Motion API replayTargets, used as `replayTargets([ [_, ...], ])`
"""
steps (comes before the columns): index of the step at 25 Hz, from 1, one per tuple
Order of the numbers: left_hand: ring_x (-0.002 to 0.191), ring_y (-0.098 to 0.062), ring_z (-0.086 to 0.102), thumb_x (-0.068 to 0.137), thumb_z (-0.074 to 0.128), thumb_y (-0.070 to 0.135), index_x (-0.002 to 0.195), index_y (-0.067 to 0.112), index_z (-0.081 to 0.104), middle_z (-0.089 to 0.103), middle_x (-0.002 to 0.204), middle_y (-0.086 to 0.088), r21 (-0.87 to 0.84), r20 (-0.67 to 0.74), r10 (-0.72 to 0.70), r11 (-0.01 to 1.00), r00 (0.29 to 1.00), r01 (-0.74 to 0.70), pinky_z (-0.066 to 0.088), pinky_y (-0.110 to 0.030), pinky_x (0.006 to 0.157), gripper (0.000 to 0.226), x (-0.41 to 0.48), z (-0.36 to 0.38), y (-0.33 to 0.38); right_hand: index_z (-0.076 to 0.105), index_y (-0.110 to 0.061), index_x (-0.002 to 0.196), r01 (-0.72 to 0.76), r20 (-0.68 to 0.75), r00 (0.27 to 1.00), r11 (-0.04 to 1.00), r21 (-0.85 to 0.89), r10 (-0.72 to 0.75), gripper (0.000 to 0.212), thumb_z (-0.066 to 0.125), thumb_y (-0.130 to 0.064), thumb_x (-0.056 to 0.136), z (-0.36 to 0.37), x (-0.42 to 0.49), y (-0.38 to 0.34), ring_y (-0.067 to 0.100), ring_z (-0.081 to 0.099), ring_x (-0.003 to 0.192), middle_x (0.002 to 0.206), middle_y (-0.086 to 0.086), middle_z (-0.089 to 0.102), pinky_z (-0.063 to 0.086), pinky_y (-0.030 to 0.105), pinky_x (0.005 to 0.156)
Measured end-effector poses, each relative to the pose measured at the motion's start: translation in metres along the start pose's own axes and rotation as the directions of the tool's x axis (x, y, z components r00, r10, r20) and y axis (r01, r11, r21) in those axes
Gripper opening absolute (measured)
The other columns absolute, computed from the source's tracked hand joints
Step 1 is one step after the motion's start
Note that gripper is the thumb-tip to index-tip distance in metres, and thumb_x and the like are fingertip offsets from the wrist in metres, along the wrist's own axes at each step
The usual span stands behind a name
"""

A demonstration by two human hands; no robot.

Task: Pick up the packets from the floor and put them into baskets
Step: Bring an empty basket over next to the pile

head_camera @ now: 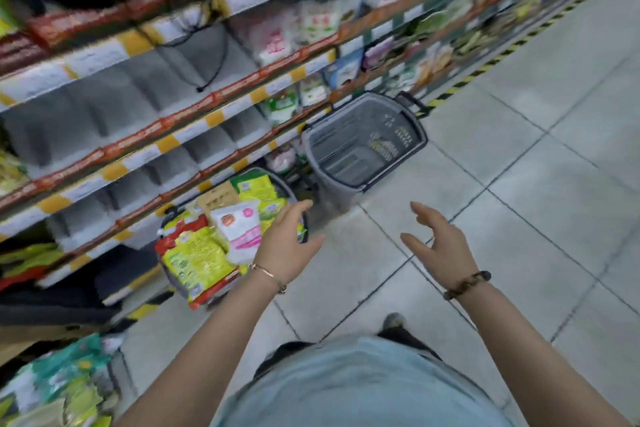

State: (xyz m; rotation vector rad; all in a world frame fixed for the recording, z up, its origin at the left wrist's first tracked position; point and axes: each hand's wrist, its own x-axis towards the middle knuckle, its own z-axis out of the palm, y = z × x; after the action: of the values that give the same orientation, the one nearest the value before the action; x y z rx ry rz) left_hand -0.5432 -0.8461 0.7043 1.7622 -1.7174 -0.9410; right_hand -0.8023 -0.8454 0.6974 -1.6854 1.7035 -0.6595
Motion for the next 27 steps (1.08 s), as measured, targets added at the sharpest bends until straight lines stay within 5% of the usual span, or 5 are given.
replayTargets([
  [9,0.123,-0.012,0.044,0.085,0.066,0.018,0.134,0.018,0.044,0.044,0.138,0.000,-0.150,0.105,-0.076,0.984,0.992,0.092,0.036,-0.027,0.101,0.054,0.111,0.134,0.153,0.047,-0.026,0.132,-0.168,-0.049,0.985,0.986,0.006,0.168,0.051,0.065,-0.029,0.084,-0.178,0.074,0.120,0.010,0.050,0.117,0.130,-0.006,0.054,0.038,0.023,0.088],
  [15,0.126,-0.011,0.042,0.088,0.062,0.016,0.135,0.017,0.043,0.044,0.138,0.000,-0.075,0.075,-0.171,0.981,0.982,0.176,0.034,-0.025,0.101,0.051,0.187,0.151,0.153,0.047,-0.023,0.133,-0.080,0.026,0.996,0.997,0.022,0.080,0.050,0.063,-0.028,0.086,-0.193,0.183,0.134,0.009,0.049,0.118,0.132,-0.007,0.051,0.039,0.024,0.092],
  [27,0.127,-0.018,0.045,0.091,0.057,0.025,0.133,0.023,0.045,0.047,0.139,-0.001,-0.125,0.050,-0.374,0.918,0.926,0.377,0.041,-0.034,0.102,0.044,0.433,0.168,0.151,0.052,-0.021,0.128,-0.037,0.218,0.972,0.971,-0.236,0.090,0.043,0.063,-0.025,0.087,-0.231,0.462,0.156,0.015,0.053,0.114,0.128,-0.002,0.054,0.037,0.019,0.089],
])
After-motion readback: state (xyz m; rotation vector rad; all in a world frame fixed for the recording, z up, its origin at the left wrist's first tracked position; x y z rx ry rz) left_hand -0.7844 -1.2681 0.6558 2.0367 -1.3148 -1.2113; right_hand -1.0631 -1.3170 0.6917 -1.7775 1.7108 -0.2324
